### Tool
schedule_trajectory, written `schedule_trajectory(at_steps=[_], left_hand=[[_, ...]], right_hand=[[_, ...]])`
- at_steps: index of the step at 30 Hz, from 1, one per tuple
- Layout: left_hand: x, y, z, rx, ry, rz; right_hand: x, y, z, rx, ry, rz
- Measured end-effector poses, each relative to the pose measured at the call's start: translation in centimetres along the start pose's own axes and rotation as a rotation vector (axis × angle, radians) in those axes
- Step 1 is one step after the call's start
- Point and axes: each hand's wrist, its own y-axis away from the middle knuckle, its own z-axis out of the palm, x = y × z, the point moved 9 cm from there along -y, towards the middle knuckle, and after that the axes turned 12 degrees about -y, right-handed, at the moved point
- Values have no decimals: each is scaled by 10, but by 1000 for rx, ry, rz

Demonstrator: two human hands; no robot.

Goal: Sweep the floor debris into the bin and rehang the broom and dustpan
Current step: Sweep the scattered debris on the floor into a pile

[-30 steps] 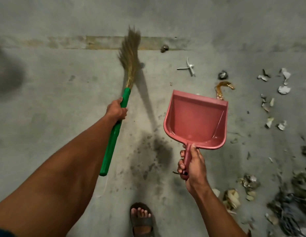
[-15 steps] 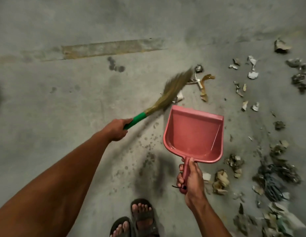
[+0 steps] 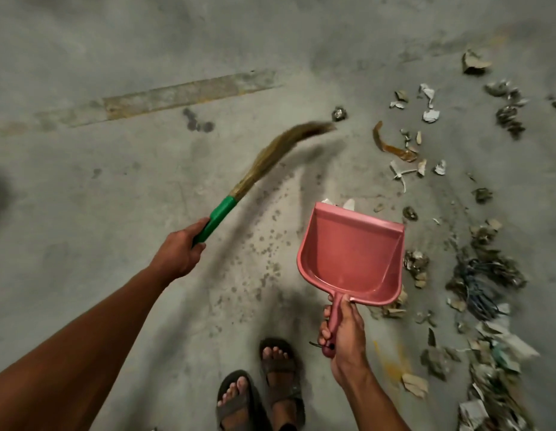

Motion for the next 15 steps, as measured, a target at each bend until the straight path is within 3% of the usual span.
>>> schedule_trajectory(at_steps=[6, 15], left_hand=[[0, -9, 41, -122, -71, -216], [94, 28, 168, -318, -172, 56]], right_hand=[[-9, -8, -33, 43, 32, -38], [-28, -47, -123, 212, -18, -121]])
